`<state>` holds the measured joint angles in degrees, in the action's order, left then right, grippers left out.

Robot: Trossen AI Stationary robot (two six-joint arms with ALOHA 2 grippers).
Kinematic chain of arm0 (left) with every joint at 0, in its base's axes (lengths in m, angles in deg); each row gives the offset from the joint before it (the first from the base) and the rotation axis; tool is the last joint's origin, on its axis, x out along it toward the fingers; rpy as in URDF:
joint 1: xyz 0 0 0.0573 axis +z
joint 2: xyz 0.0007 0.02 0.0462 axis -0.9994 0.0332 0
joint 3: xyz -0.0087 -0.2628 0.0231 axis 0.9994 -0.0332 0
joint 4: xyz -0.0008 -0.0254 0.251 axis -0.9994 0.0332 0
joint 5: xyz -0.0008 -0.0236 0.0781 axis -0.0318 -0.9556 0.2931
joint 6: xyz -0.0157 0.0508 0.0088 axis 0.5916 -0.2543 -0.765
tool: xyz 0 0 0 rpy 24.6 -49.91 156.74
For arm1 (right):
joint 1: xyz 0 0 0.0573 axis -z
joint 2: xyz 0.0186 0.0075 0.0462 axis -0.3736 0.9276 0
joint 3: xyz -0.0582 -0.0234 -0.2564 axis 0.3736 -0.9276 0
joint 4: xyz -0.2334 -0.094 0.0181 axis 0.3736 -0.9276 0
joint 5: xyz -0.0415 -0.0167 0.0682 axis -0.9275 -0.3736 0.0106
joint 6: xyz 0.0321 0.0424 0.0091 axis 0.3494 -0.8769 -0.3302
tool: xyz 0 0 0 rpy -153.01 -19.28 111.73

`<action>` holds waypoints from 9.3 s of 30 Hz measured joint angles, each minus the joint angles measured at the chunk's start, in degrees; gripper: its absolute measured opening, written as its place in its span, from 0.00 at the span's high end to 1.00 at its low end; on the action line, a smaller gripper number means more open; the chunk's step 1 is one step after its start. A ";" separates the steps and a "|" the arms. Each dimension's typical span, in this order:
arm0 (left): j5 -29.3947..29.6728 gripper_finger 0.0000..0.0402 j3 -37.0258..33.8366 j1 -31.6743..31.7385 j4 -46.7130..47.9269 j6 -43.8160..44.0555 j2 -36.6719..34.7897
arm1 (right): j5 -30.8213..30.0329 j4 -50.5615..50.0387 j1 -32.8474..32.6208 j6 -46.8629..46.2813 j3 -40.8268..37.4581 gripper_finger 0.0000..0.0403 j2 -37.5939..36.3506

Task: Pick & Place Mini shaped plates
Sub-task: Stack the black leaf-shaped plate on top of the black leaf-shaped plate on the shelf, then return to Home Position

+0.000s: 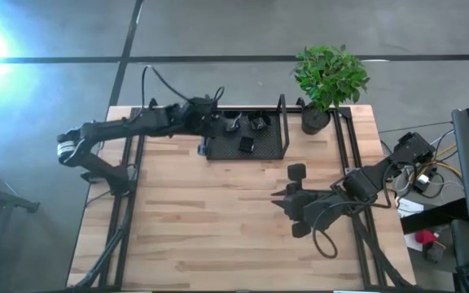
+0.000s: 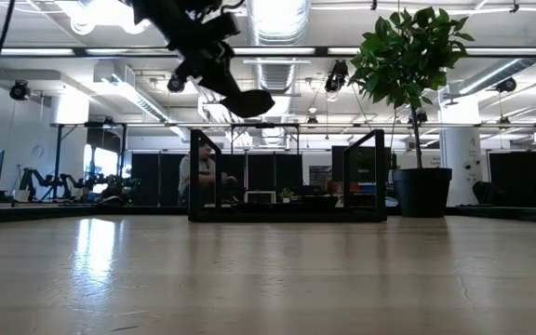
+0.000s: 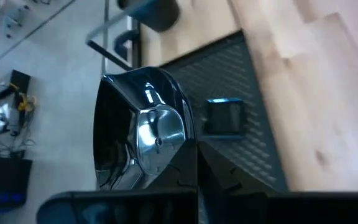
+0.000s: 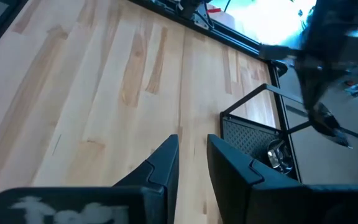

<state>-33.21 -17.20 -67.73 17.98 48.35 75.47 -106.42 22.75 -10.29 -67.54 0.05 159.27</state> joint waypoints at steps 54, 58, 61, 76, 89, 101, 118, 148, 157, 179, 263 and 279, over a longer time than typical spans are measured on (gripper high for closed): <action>6.85 0.98 26.44 6.51 20.39 -4.23 35.41 | -0.47 -0.75 0.01 -1.51 -0.02 0.83 -0.41; 7.02 0.93 26.44 6.51 20.13 -3.87 35.41 | -0.47 -0.75 0.02 -1.57 0.00 0.83 -0.41; 8.78 0.89 26.44 6.51 20.08 -3.88 35.41 | -0.47 -0.75 0.02 -1.56 -0.02 0.83 -0.44; 9.83 0.86 26.40 6.26 20.12 -2.19 34.89 | -0.47 -0.73 0.00 -1.73 -0.01 0.83 -0.44; 2.56 0.86 24.24 5.69 20.54 1.17 34.82 | -0.47 -0.73 0.00 -1.66 0.00 0.83 -0.46; 12.48 0.86 19.49 8.05 13.11 1.66 34.89 | -0.44 -0.66 0.00 -2.03 0.00 0.83 -1.16; 22.81 0.86 17.76 8.59 6.98 -3.82 34.67 | -0.47 -0.60 0.00 -2.16 0.00 0.83 -1.27; 16.32 1.00 -5.12 -26.38 -1.54 19.97 -21.09 | -0.31 0.86 -0.13 -4.52 -5.61 0.98 -19.10; 17.18 1.00 -18.64 -33.82 -8.21 24.74 -41.07 | 5.88 13.66 -0.17 -1.25 -19.34 0.98 -31.05; 17.27 1.00 -42.17 -33.82 -15.86 29.05 -77.72 | 8.38 35.95 -0.13 0.72 -49.99 0.98 -60.28; 17.70 1.00 -69.25 -33.77 -30.95 28.70 -80.30 | 5.65 57.48 -0.11 -1.79 -85.42 0.98 -82.14; 17.68 1.00 -69.23 -33.77 -30.92 28.70 -80.29 | 5.65 57.50 -0.11 -1.93 -85.40 0.98 -82.14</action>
<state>-15.53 -86.43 -101.50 -12.94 77.05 -4.82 -100.76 80.25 -10.40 -69.47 -85.34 77.14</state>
